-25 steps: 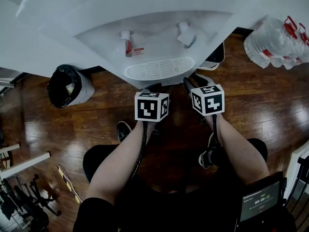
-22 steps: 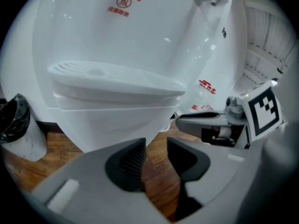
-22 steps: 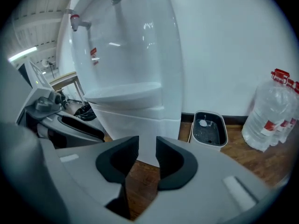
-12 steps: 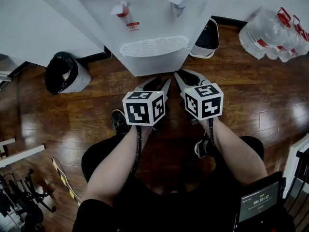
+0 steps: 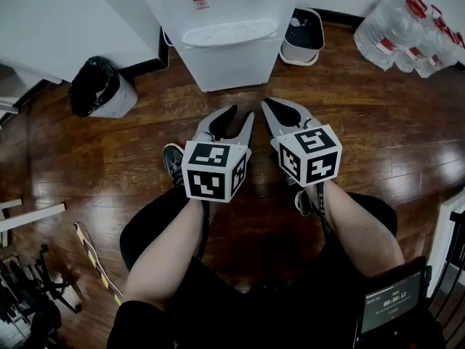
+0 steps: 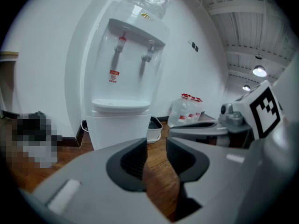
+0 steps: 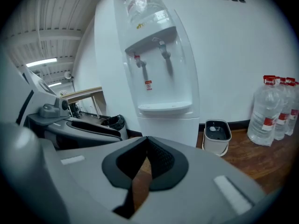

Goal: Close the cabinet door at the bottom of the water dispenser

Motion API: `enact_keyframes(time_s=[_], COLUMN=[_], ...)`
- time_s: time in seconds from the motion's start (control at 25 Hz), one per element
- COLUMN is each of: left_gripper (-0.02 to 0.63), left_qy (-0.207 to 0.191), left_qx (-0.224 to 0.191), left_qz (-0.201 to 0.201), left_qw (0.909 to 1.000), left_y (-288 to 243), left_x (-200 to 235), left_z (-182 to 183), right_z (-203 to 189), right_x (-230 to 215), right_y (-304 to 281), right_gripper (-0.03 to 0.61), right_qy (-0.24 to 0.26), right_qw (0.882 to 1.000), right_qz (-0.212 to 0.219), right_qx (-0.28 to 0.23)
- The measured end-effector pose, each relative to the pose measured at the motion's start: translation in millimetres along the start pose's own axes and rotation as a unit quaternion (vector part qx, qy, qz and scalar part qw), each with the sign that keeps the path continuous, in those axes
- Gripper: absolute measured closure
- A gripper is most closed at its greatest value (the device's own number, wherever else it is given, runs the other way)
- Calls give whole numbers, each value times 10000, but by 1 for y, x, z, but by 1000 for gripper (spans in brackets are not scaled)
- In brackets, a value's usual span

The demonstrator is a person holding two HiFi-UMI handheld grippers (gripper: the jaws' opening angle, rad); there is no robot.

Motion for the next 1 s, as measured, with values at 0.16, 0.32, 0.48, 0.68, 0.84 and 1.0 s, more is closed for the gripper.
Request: enact_keyframes(time_s=[0.16,0.32,0.48,0.68,0.84,1.0], left_gripper=[466,465,474,512,549,565], left_qy=[-114,-252,-435,-502,-730,-822], left_qx=[-122,-271,-632,-1056,-1187,-1343], left_qz=[-25,45,233,354,366,345], left_qw=[9999,9993,9968,9925,9896,9869], left_y=[25,50,86,100,103,108], left_x=[-16,-31,-31,-37,-44,-53], left_z=[-14,-29,-40,-38,-42,-41], right_z=[-10,-14,-16,-26,-28,-28], right_x=[18,41,82,89,84,87], right_y=[24,50,81,100,108,116], right_gripper=[574,574,574,574,574,574], right_qy=[-11,20,505,602,409,355], right_qw=[9996,9973,9932,9921,9926,9918], right_qz=[-95,-188,-173,-202,-218,-170], right_qx=[-277,-710,-1034,-1083,-1122,-1214])
Point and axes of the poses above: the fingertips, and each gripper's own axes: y backward along the fingers, x to its left, z out of its top, the point moved 5 cm from there along y, backward along the fingers, and after that the axes turned 2 degrees about -x, right-handed, at the moved point
